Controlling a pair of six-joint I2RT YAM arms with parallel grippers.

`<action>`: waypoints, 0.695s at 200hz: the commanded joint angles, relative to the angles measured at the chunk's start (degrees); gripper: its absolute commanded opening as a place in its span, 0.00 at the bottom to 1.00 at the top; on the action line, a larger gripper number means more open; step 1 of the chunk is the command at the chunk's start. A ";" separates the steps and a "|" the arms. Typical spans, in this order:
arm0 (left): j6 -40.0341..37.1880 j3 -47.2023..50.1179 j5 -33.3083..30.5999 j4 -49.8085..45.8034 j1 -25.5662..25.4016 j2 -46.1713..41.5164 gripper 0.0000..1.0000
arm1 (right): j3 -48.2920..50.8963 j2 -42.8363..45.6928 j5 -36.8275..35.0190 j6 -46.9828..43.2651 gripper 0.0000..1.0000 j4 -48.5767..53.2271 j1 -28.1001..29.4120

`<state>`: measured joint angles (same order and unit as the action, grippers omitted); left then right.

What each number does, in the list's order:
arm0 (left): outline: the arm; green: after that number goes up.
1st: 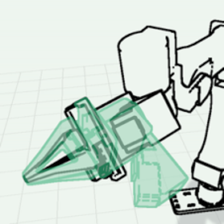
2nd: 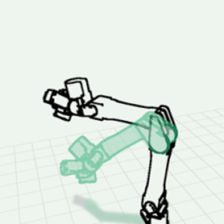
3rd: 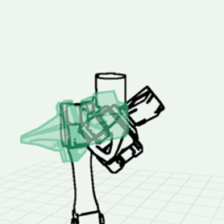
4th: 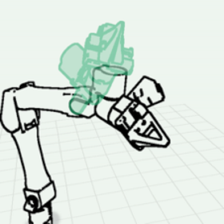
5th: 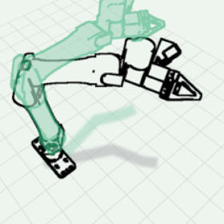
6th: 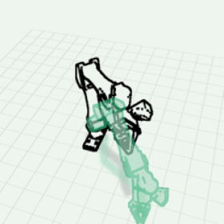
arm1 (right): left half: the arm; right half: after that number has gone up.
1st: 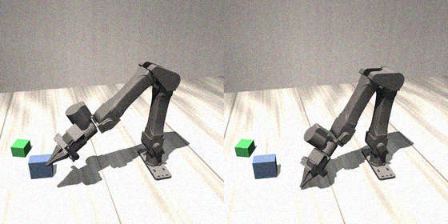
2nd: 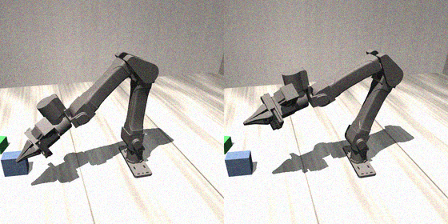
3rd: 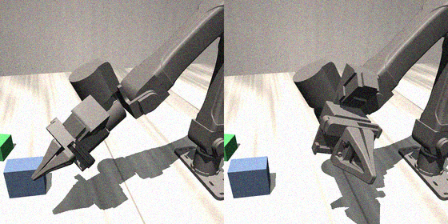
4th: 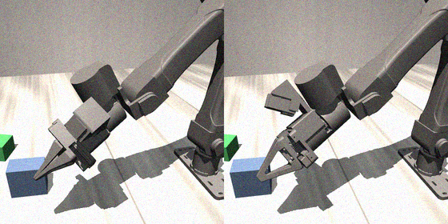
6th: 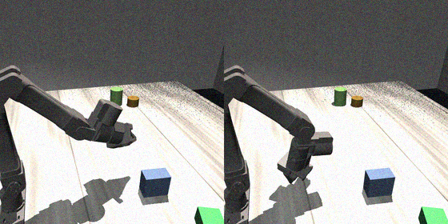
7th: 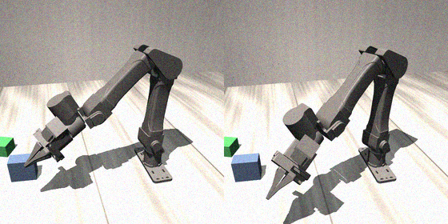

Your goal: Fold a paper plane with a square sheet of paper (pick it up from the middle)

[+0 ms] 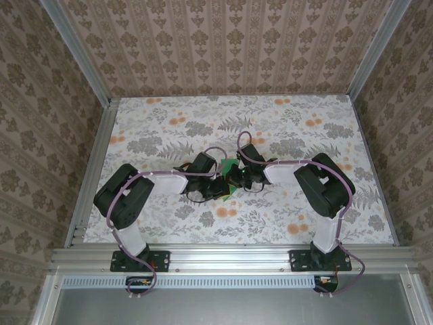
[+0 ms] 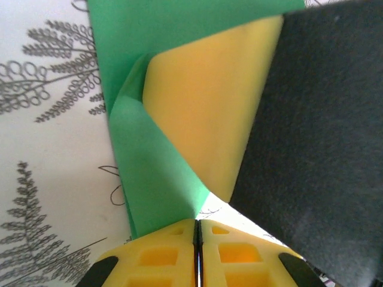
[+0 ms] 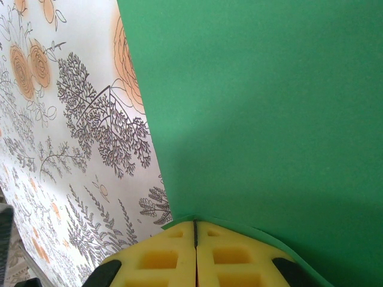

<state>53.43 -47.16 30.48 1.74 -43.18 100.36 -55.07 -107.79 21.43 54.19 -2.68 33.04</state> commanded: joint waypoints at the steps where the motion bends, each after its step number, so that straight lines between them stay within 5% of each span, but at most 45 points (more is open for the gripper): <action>1: 1.32 1.55 1.16 1.06 -0.50 0.96 0.11 | 1.64 -2.34 -2.19 0.74 0.08 2.68 -0.30; 139: 1.33 3.11 -2.90 3.63 1.96 -2.32 0.13 | 1.81 -2.25 -0.60 0.62 0.08 1.96 -0.43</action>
<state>54.06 -43.99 28.01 3.55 -41.43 96.68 -54.89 -107.79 21.63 54.19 -3.07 32.97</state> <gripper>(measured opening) 0.127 0.085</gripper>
